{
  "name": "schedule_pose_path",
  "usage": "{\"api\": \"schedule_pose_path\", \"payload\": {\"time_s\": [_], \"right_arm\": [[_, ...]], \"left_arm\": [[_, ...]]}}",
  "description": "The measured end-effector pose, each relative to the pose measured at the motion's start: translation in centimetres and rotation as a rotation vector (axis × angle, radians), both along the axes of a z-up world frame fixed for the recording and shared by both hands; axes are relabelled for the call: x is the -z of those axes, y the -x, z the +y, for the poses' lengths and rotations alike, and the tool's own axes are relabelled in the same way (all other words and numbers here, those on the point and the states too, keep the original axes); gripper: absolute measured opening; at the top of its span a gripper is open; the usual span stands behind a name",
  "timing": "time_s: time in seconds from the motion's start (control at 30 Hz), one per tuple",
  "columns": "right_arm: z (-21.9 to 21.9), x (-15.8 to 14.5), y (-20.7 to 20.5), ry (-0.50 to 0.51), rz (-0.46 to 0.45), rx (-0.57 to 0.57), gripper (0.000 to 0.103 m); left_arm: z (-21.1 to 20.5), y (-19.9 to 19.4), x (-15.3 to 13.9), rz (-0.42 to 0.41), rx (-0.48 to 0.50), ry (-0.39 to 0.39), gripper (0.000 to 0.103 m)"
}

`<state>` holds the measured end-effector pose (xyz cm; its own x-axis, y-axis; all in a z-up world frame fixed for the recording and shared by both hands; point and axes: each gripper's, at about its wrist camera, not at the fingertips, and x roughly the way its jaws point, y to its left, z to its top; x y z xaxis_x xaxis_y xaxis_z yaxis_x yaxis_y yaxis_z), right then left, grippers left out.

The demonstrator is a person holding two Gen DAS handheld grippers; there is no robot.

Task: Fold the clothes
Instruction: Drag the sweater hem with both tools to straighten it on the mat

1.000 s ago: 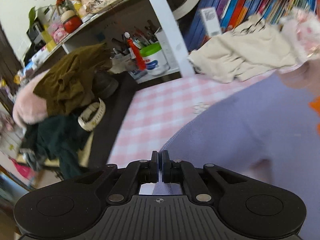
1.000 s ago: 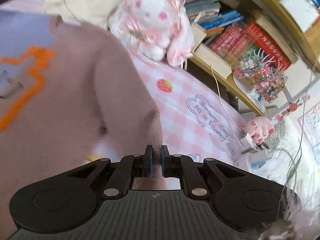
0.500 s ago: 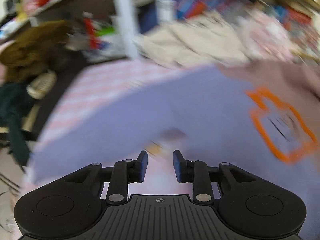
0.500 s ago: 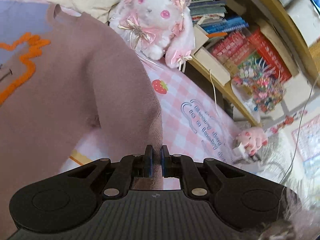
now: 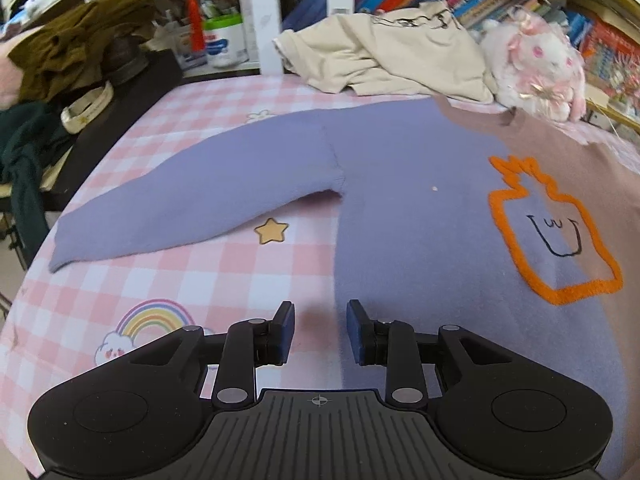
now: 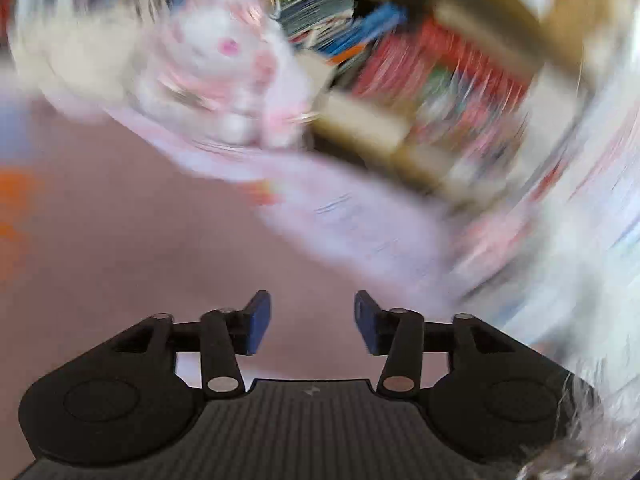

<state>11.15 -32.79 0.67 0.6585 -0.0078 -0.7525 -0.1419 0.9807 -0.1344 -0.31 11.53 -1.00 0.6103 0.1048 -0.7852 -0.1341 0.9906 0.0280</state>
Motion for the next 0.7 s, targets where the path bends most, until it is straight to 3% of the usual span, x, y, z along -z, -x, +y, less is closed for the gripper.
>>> {"api": "schedule_pose_path", "payload": {"time_s": [0.07, 0.17, 0.27, 0.33, 0.37, 0.4, 0.47, 0.7], "right_arm": [[0.6, 0.6, 2.5, -0.162, 0.079, -0.003, 0.049], [2.1, 1.8, 5.7, -0.253, 0.141, -0.003, 0.05], [3.7, 2.8, 7.7, -0.255, 0.162, -0.006, 0.05], [4.6, 3.2, 8.6, -0.212, 0.161, -0.032, 0.049], [5.0, 3.2, 9.0, -0.186, 0.149, -0.05, 0.043], [5.1, 3.1, 9.3, -0.19, 0.153, -0.06, 0.029], [5.2, 3.0, 9.9, -0.22, 0.171, -0.074, 0.012], [7.1, 3.0, 10.6, -0.187, 0.153, -0.092, 0.011]], "left_arm": [[0.3, -0.4, 0.2, -0.002, -0.012, 0.002, 0.029], [0.7, -1.5, 0.4, -0.007, -0.019, 0.024, 0.029], [0.7, -2.7, 0.6, -0.008, -0.005, 0.04, 0.029], [0.5, -3.4, 0.8, -0.006, 0.021, 0.047, 0.023], [0.3, -3.7, 0.8, -0.004, 0.04, 0.045, 0.021], [0.0, -4.0, 0.8, -0.001, 0.071, 0.033, 0.009], [-0.6, -4.7, 0.9, 0.001, 0.119, -0.009, 0.004], [-0.6, -5.7, 1.1, -0.013, 0.141, -0.062, 0.004]]}}
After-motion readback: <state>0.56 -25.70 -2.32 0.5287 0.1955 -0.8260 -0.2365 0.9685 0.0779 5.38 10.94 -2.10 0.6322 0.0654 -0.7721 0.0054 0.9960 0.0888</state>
